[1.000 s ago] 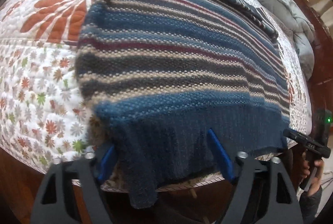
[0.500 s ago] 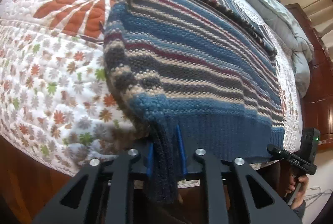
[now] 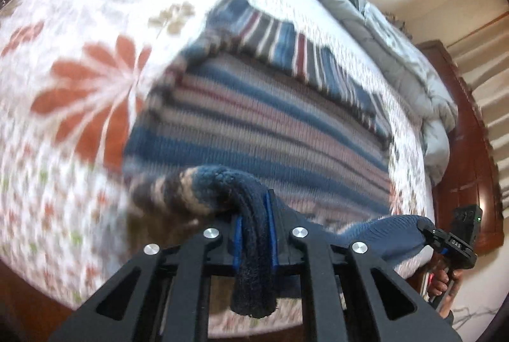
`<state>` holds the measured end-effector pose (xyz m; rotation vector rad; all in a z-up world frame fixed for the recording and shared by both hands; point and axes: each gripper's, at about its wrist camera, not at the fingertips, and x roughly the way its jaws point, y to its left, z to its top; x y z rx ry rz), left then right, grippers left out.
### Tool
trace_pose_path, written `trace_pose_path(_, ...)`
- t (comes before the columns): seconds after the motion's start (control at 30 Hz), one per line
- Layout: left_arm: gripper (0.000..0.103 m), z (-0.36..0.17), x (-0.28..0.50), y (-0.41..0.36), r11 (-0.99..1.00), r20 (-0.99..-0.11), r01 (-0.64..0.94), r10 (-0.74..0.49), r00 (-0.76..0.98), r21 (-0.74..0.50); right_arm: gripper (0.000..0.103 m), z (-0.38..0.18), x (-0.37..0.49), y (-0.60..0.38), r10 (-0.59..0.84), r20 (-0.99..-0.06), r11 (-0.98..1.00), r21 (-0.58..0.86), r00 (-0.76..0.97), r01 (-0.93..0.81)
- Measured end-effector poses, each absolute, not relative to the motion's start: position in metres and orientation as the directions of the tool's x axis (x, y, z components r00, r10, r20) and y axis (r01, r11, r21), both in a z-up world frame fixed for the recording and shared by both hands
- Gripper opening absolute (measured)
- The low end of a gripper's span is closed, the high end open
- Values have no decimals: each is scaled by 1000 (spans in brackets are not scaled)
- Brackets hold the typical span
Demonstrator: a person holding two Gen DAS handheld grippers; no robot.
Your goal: Fold small clothes
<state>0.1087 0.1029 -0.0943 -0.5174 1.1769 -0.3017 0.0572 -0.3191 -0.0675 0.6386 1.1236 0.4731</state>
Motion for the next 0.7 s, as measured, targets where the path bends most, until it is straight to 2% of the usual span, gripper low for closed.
trace_pose_path(0.03,15,-95,123,104,843,-793,-46,-485,370,-536,10,-67,73,-323,634,-674,731,682,378,-11)
trace_pose_path(0.1,27,-99,150,105,861,-809,-72,-441,389,-504,15,-75,104,-329,599,-707,754,656,377,31)
trace_pose_path(0.17,33,-103,166,111,889,-835,-107,-370,408,-446,28,-84,124,-335,535,-755,796,601,379,73)
trace_pose_path(0.2,40,-103,169,112,893,-840,-117,-354,412,-434,29,-88,130,-337,508,-770,811,579,386,87)
trace_pose_path(0.27,45,-100,173,119,903,-846,-127,-325,422,-410,30,-89,133,-339,499,-774,823,564,390,67)
trace_pose_path(0.37,52,-90,169,121,928,-846,-85,-289,447,-362,47,-84,129,-335,466,-794,860,510,389,11)
trace_pose_path(0.4,55,-88,168,121,939,-848,-72,-268,457,-336,48,-80,128,-333,436,-807,880,474,397,-3)
trace_pose_path(0.5,57,-85,166,115,962,-854,-8,-238,462,-272,52,-68,123,-337,411,-806,895,445,427,-22)
trace_pose_path(0.57,57,-84,167,110,969,-857,28,-230,461,-245,64,-61,120,-341,429,-791,888,458,435,-45)
trace_pose_path(0.67,61,-83,165,100,982,-861,93,-191,471,-167,73,-50,121,-339,424,-775,893,444,468,-75)
trace_pose_path(0.7,61,-83,164,99,983,-863,106,-182,472,-150,73,-50,123,-339,426,-773,893,442,469,-83)
